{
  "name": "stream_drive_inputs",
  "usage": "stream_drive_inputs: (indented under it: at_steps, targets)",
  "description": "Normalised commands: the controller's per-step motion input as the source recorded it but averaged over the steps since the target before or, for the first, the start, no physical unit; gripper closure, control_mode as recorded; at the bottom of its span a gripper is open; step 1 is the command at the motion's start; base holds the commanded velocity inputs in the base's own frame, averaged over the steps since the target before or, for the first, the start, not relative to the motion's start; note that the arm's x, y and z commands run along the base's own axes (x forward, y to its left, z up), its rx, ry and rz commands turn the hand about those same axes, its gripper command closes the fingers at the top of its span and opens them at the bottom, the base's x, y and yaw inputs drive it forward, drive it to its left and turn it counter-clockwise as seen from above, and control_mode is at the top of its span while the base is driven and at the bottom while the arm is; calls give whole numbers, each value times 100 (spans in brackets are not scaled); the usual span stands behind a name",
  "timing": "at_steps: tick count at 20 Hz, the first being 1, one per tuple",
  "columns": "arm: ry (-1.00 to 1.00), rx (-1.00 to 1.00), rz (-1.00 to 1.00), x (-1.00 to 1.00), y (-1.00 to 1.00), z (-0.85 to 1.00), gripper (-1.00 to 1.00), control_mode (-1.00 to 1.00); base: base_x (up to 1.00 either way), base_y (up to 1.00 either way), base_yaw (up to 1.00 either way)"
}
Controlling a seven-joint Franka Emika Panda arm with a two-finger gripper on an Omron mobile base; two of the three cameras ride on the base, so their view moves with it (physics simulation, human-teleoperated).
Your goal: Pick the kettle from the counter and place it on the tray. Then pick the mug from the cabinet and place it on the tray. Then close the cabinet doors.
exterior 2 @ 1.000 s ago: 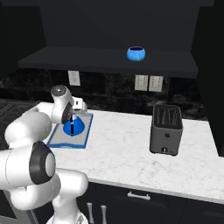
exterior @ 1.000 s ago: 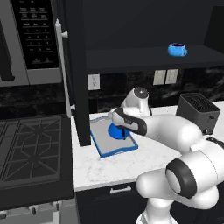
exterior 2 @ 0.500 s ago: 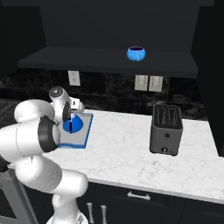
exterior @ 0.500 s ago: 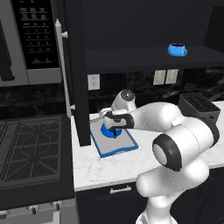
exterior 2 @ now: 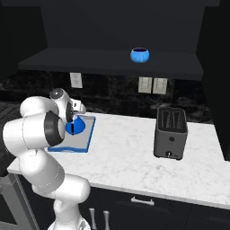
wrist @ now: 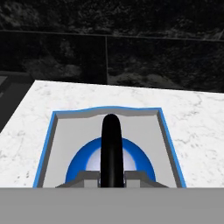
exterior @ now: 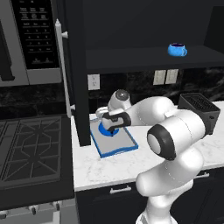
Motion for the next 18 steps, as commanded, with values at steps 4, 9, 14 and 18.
stream_drive_inputs:
  at_steps: [4, 9, 14, 18]
  targets:
    - [0, 0, 0, 0, 0, 0, 100, -100, 0, 0, 0]
    - [0, 0, 0, 5, 4, -16, 100, -100, 0, 0, 0]
    - [-1, 0, 0, 11, 3, -21, 100, -100, 0, 0, 0]
    - [0, 0, 0, 0, 0, -2, -100, -100, 0, 0, 0]
